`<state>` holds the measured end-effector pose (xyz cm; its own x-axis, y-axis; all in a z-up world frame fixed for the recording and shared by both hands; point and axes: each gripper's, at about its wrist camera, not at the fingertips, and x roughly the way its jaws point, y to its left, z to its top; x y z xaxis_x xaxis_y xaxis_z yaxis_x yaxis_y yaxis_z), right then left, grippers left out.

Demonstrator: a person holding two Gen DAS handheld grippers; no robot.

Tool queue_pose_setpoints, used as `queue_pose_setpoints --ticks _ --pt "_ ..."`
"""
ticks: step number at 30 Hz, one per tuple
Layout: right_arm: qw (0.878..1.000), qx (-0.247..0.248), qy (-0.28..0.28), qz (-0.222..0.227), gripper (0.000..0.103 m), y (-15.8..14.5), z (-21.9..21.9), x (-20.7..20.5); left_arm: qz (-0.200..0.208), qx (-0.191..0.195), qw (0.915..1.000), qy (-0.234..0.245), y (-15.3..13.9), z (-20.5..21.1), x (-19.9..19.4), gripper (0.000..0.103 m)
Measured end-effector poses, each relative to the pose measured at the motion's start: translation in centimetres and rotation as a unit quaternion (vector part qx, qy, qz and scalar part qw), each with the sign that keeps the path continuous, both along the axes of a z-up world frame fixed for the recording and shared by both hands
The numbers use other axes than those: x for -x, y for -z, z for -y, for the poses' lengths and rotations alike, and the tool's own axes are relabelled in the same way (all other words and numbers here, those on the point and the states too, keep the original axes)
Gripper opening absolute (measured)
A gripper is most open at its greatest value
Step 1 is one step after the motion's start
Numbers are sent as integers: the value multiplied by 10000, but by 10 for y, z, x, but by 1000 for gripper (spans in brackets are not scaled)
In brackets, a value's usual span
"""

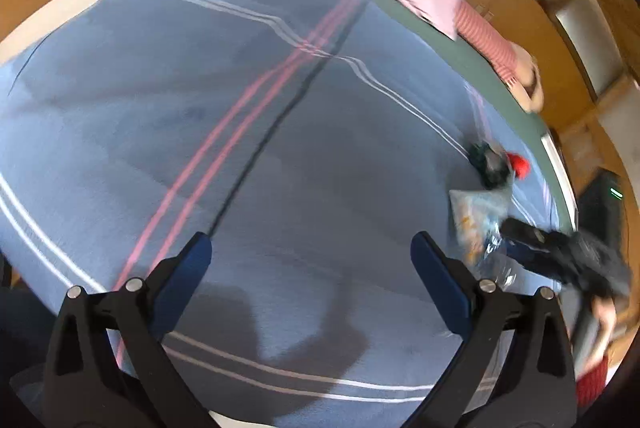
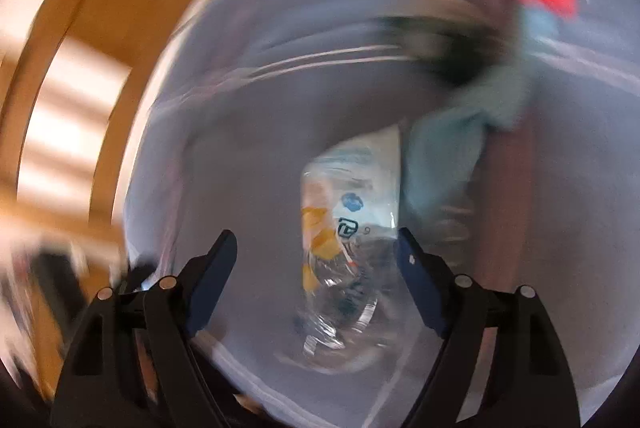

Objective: Collect trash
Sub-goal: 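Grasp the green-and-clear plastic bag with the right gripper and lift it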

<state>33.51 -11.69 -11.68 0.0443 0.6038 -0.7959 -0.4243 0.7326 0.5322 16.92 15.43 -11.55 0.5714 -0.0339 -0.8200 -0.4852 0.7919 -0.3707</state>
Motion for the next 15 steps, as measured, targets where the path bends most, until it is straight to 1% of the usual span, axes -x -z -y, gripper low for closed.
queue_pose_setpoints --ticks 1,2,3,4,5,7,9,10,11,12,13,14,15 --pt "9999 -27 -52 152 80 -9 -4 2 -34 29 9999 -112 2 -4 2 99" --pt "9995 -23 39 325 80 -17 -6 -1 -82 37 9997 -214 3 -7 4 99" --pt "9979 94 275 579 80 -25 -5 -7 -122 45 9995 -271 5 -9 4 99" --pt "9917 396 707 995 80 -33 -3 -17 -163 70 9994 -312 7 -10 6 99" --pt "9821 687 1137 1334 80 -37 -1 -28 -205 112 9992 -322 9 -13 7 99" --pt "9565 1297 1847 1849 81 -37 -1 -52 -292 153 9991 -281 13 -12 7 99" --pt "9451 1802 1950 1905 81 -25 -11 -76 -340 125 9991 -222 14 -12 4 99" --pt "9395 2147 1952 1818 81 -13 -17 -89 -372 58 9991 -177 14 -10 3 99" --pt "9351 2375 1958 1754 81 -2 -23 -96 -391 12 9991 -154 15 -8 0 99" --pt "9323 2565 1922 1677 80 10 -28 -101 -412 -43 9991 -119 16 -6 -1 99" --pt "9336 2576 1883 1631 78 17 -31 -102 -427 -66 9990 -96 16 -5 -2 99" --pt "9363 2523 1852 1594 61 23 -36 -98 -452 -84 9989 -64 16 -4 -4 99" --pt "9389 2495 1802 1538 53 28 -37 -96 -472 -92 9988 -45 16 -2 -6 99"
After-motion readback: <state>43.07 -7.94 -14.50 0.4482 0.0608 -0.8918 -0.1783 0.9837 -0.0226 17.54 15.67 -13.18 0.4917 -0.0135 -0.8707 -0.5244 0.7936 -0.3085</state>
